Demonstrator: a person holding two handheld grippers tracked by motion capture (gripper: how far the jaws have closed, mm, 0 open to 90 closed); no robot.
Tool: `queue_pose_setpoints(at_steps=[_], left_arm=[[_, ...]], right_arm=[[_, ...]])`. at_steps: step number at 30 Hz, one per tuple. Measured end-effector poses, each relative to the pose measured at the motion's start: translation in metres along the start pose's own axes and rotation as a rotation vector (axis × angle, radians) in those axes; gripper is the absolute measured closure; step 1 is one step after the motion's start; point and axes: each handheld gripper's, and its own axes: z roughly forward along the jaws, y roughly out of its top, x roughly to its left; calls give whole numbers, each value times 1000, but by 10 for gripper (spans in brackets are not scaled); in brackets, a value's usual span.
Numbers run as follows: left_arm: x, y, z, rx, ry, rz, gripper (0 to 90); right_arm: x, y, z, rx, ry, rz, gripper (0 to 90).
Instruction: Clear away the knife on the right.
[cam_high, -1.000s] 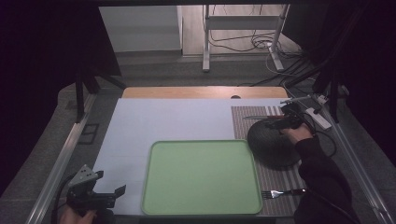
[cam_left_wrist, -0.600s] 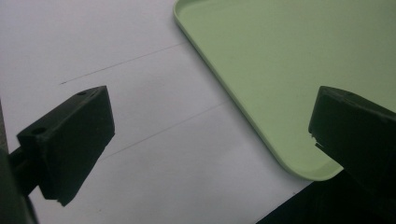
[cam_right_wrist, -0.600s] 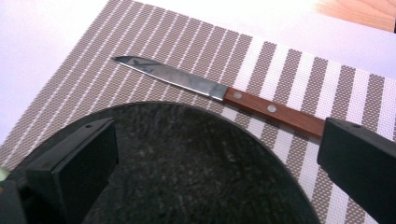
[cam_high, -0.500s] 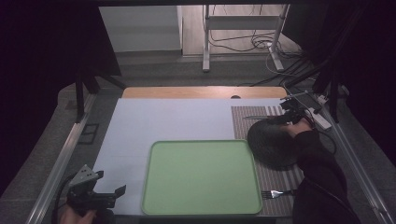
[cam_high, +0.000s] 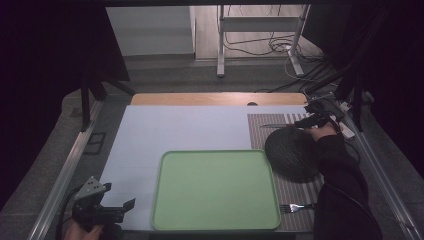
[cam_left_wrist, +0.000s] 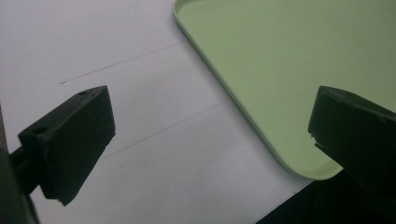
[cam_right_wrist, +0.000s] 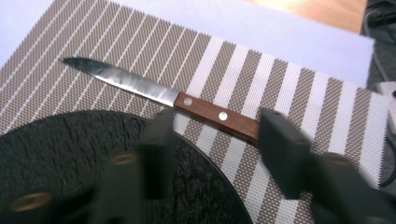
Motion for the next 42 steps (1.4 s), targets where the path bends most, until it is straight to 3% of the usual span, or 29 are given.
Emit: queue_pose_setpoints(at_steps=[1, 3, 7, 23, 29, 34, 42], left_arm=[[0, 0, 0, 2, 0, 3, 13], [0, 0, 0, 2, 0, 4, 14], [-1, 0, 0, 1, 0, 4, 15], [0, 0, 1, 5, -2, 2, 17], [-1, 0, 0, 3, -3, 9, 17], [-1, 0, 1, 5, -2, 12, 17], [-2, 1, 1, 11, -2, 20, 17]], right_arm=[[-2, 0, 2, 3, -10, -4, 718], [-6, 1, 4, 7, -22, 0, 798], [-13, 2, 7, 7, -28, 3, 894], [-38, 5, 30, -1, -67, 32, 894], [-38, -1, 33, 25, -54, 20, 894], [-39, -8, 32, 42, -31, 37, 894], [-31, -11, 26, 91, -19, 15, 895]])
